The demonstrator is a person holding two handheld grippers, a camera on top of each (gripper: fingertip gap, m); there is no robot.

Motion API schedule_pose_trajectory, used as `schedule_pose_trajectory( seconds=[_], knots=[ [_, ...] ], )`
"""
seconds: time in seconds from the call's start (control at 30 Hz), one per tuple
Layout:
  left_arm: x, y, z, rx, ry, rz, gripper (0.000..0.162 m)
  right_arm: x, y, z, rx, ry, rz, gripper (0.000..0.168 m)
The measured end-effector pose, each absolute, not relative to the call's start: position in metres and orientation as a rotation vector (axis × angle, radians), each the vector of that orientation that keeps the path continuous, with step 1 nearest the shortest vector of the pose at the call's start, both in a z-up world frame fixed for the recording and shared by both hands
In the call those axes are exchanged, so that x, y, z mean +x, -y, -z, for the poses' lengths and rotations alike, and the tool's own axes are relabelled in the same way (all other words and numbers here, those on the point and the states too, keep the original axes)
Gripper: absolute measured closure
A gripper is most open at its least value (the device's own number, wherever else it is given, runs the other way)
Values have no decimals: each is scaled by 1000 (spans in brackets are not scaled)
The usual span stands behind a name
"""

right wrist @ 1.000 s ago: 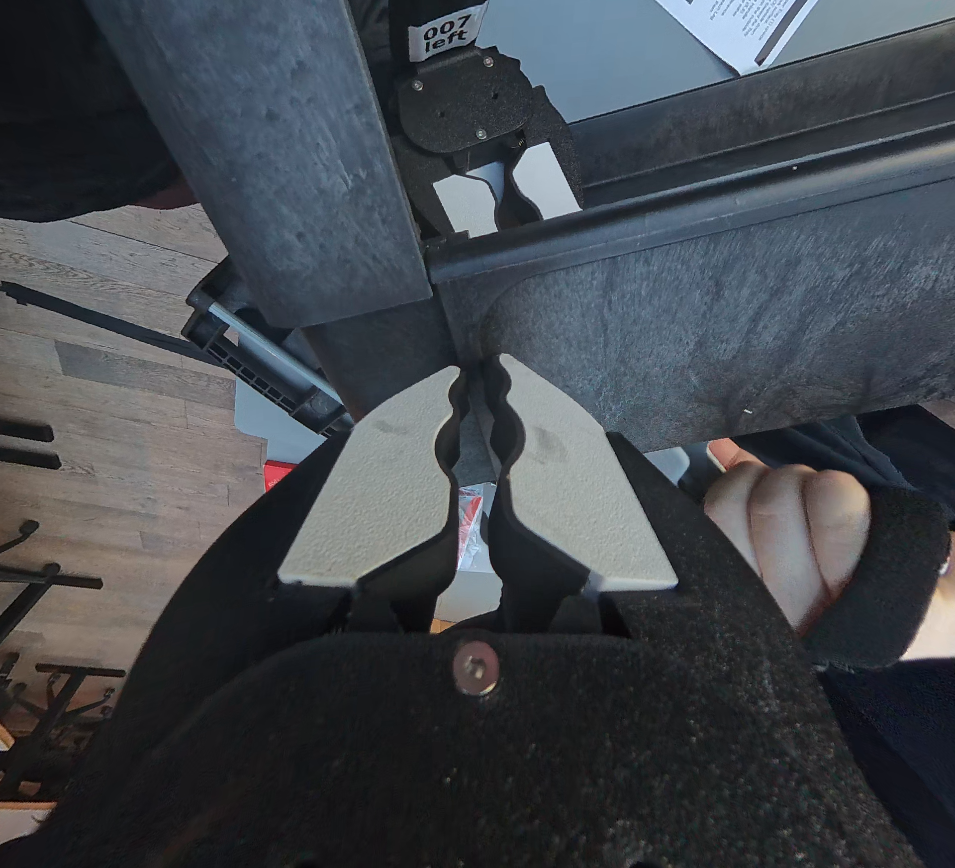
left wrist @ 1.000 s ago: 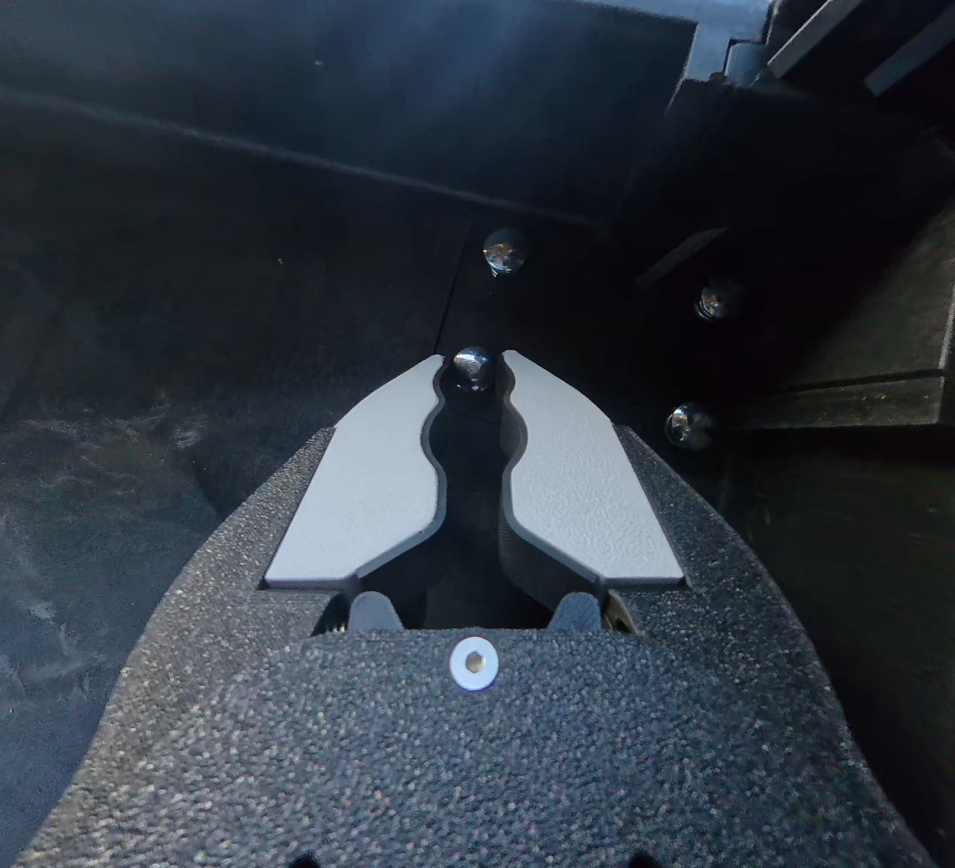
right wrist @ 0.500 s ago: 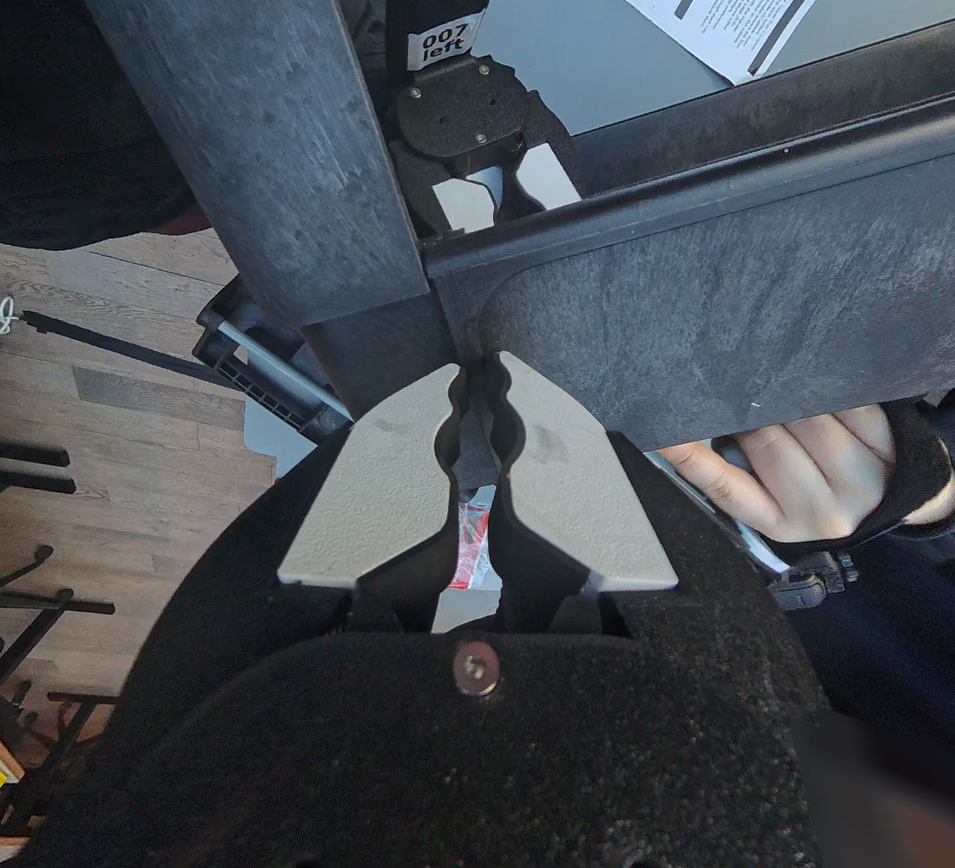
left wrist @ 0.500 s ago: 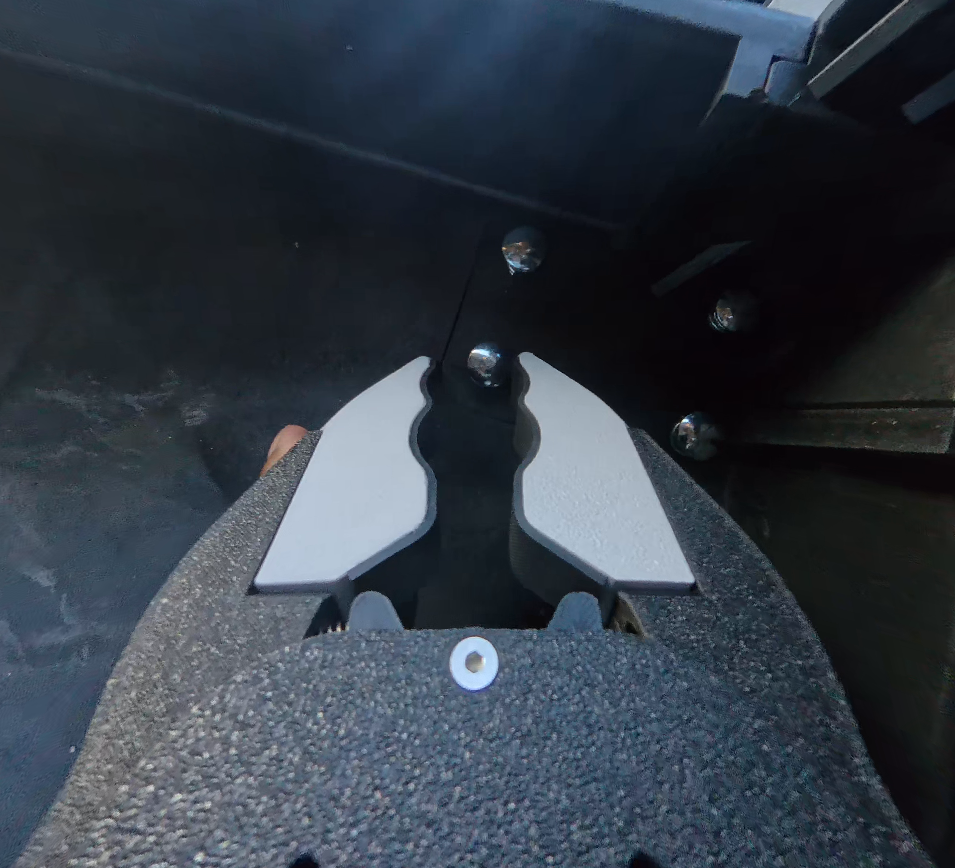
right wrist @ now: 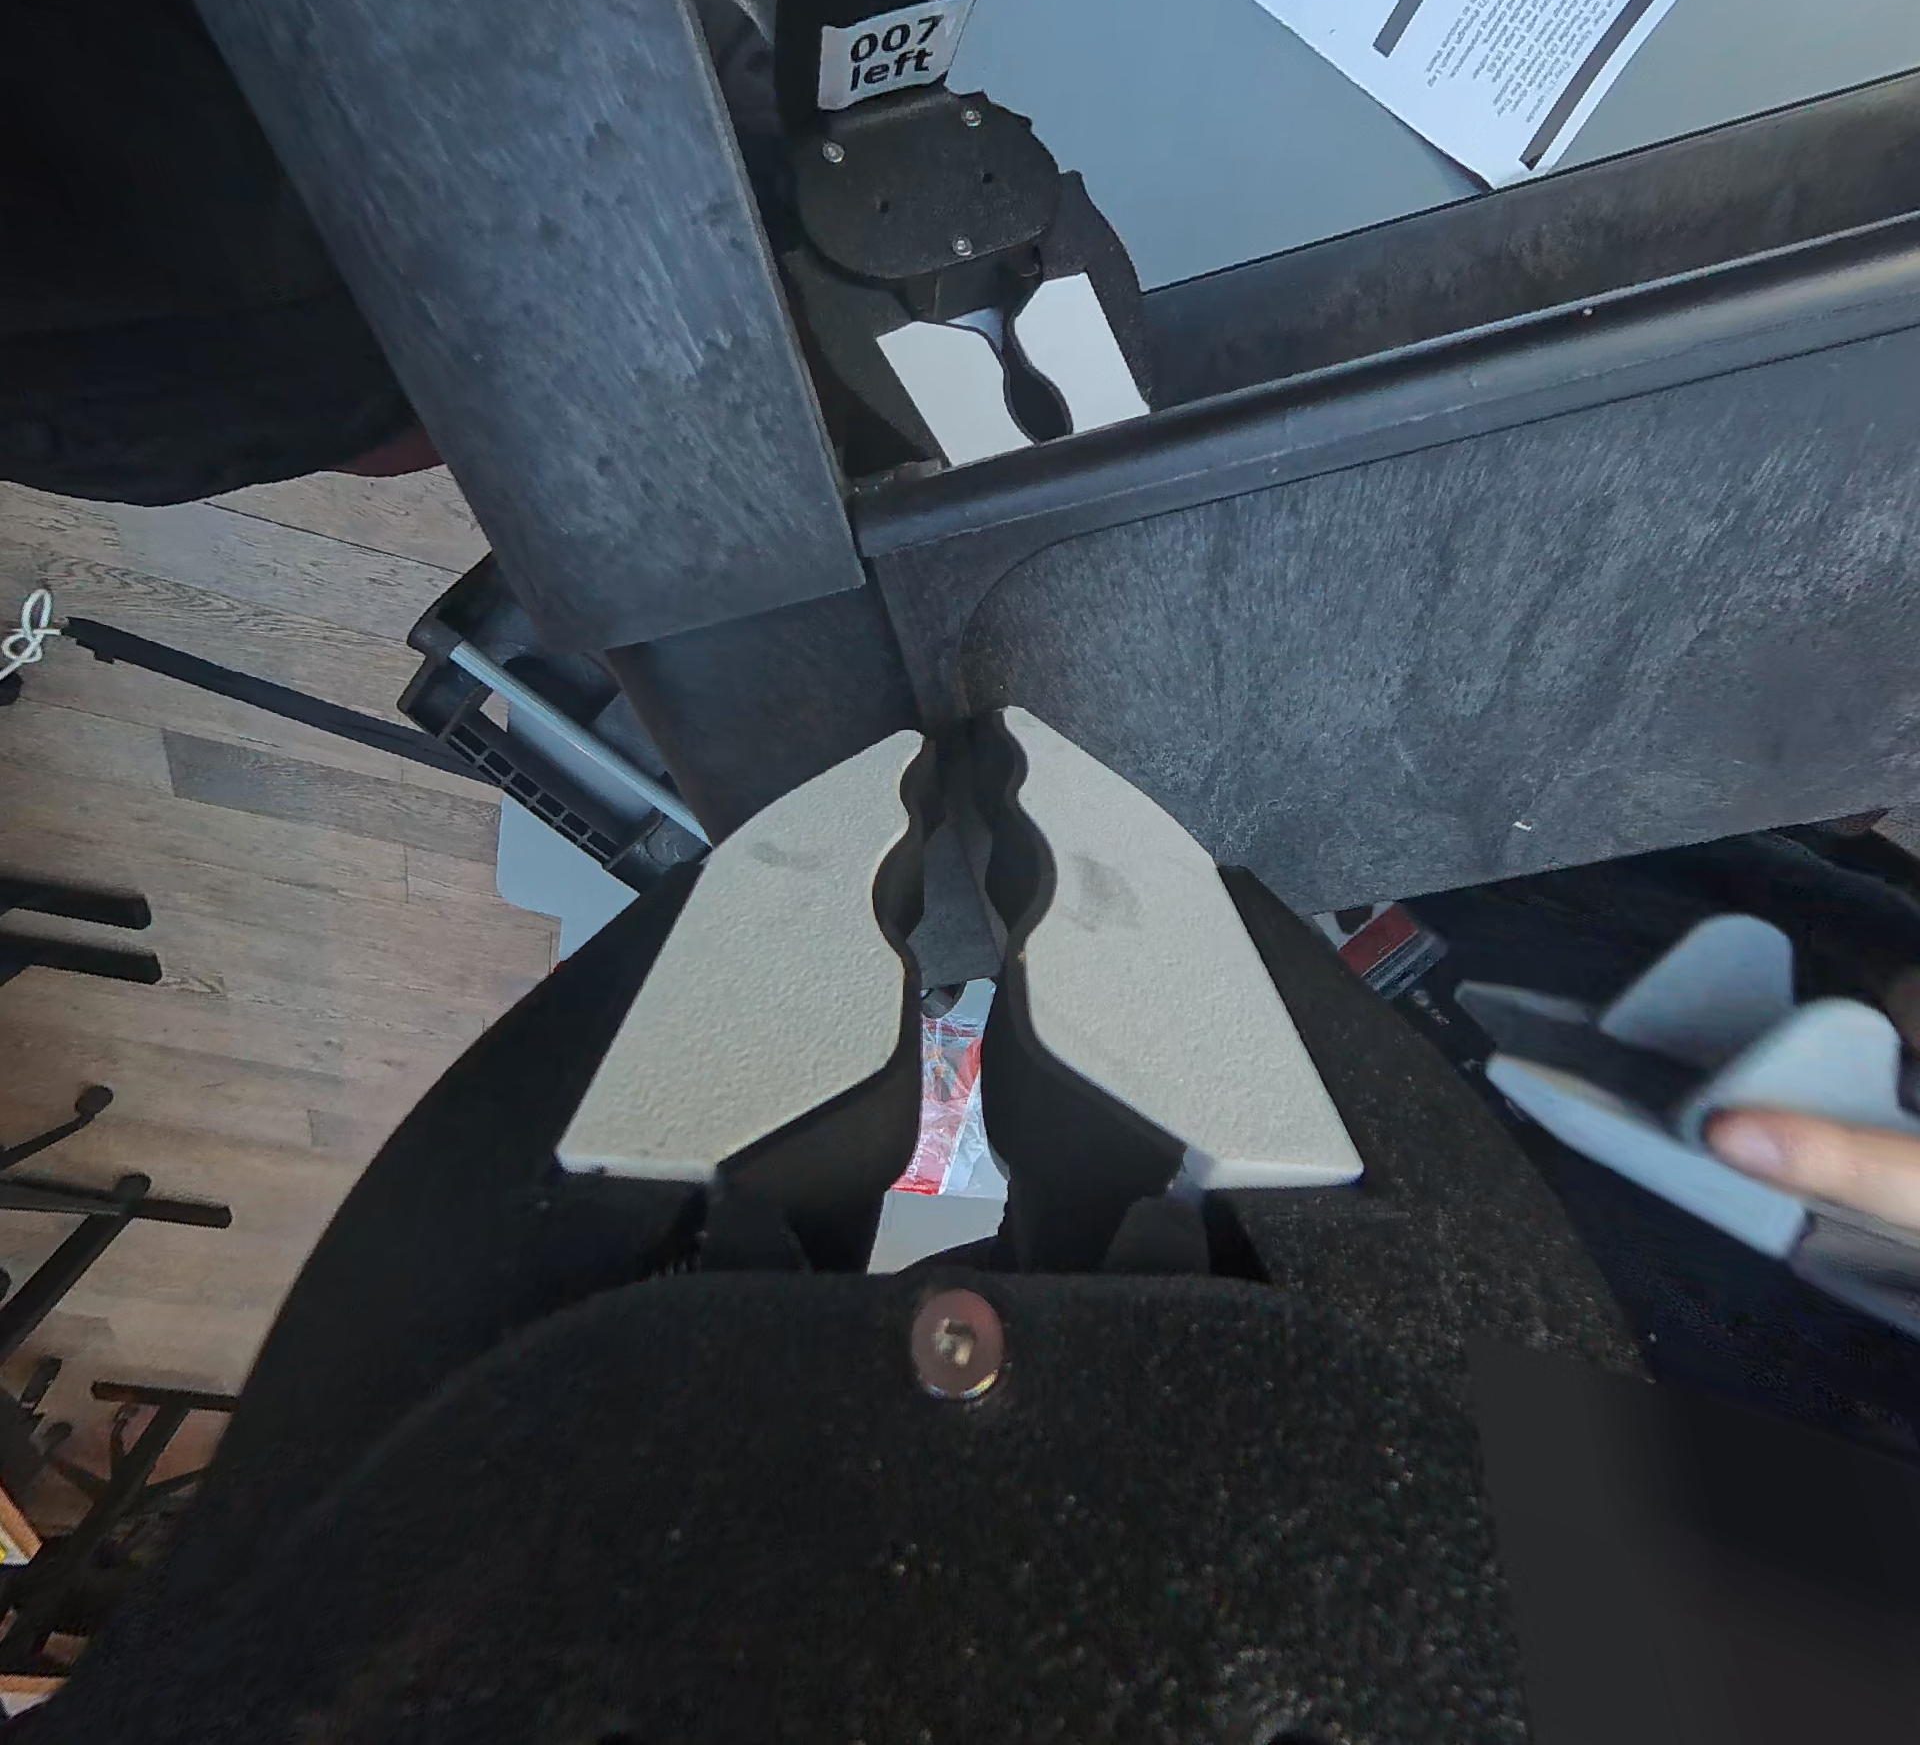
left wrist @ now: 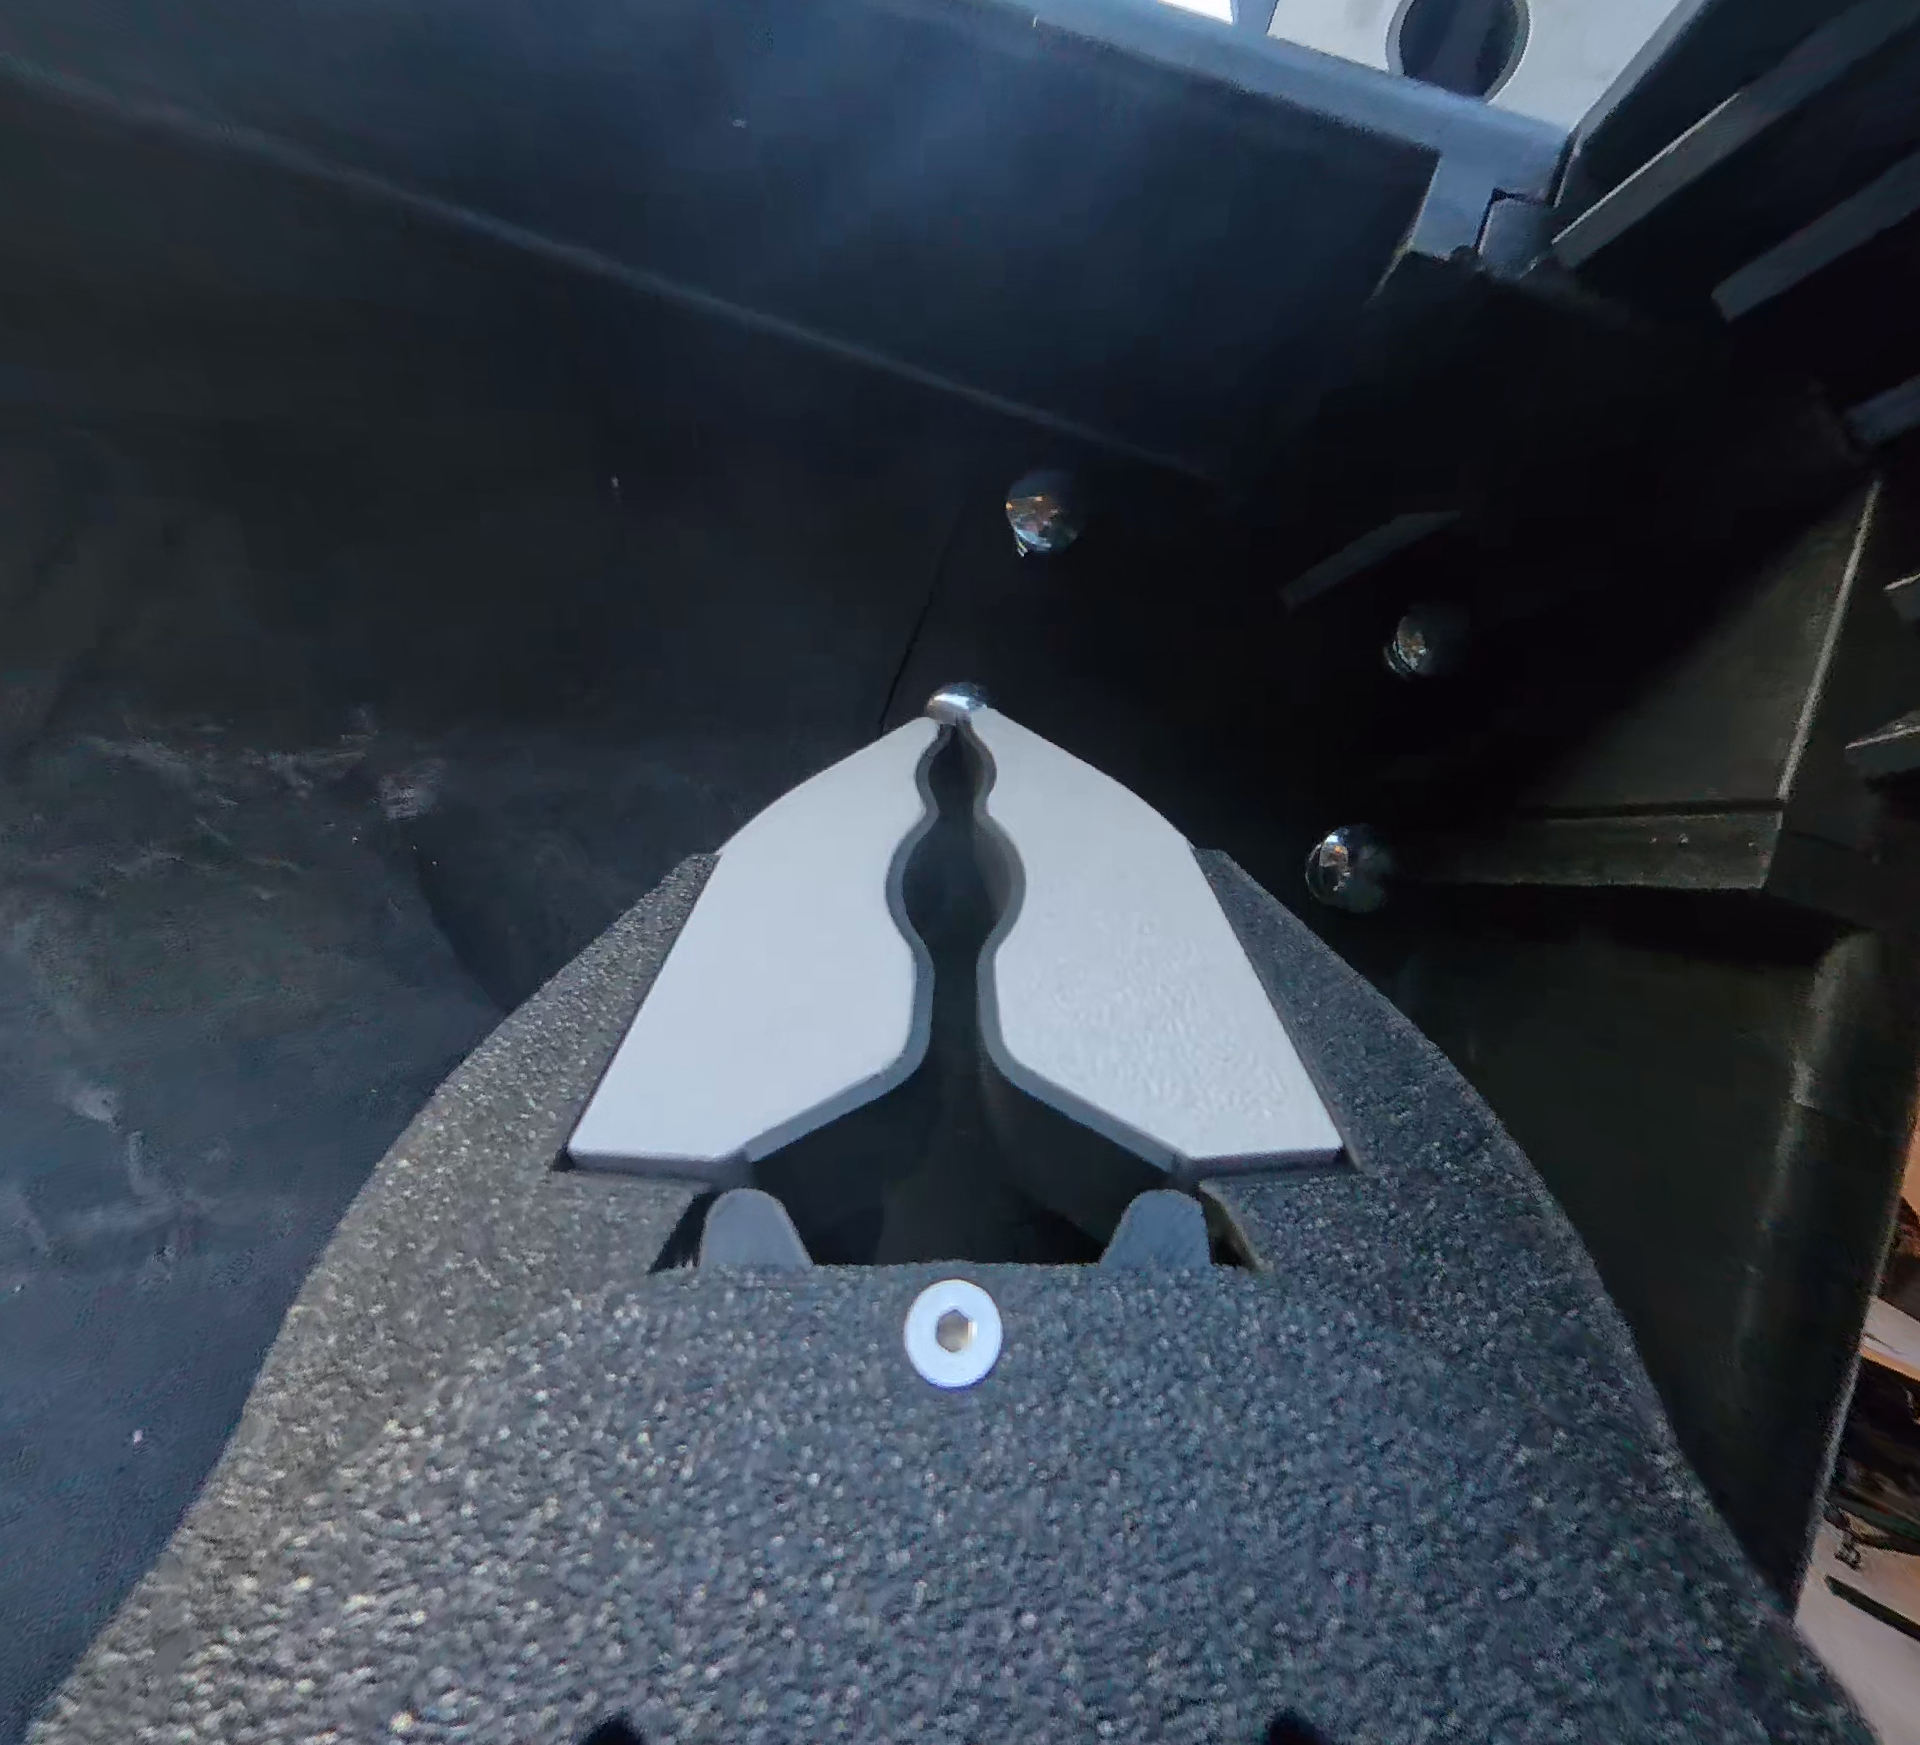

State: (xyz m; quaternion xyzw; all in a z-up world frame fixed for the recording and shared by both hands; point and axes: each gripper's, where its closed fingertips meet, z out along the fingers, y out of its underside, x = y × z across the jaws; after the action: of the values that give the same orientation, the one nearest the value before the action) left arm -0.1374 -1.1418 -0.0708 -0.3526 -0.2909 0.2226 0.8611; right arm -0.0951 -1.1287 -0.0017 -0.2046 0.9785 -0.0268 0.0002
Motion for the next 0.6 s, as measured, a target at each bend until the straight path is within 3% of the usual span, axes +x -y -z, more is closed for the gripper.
schedule_pose_trajectory(
  seconds=[0.6],
  knots=[
    [-135, 1146, 70, -659, 600, -439, 162, -94, 1129, 2, -606, -3064, 194, 159]
  ],
)
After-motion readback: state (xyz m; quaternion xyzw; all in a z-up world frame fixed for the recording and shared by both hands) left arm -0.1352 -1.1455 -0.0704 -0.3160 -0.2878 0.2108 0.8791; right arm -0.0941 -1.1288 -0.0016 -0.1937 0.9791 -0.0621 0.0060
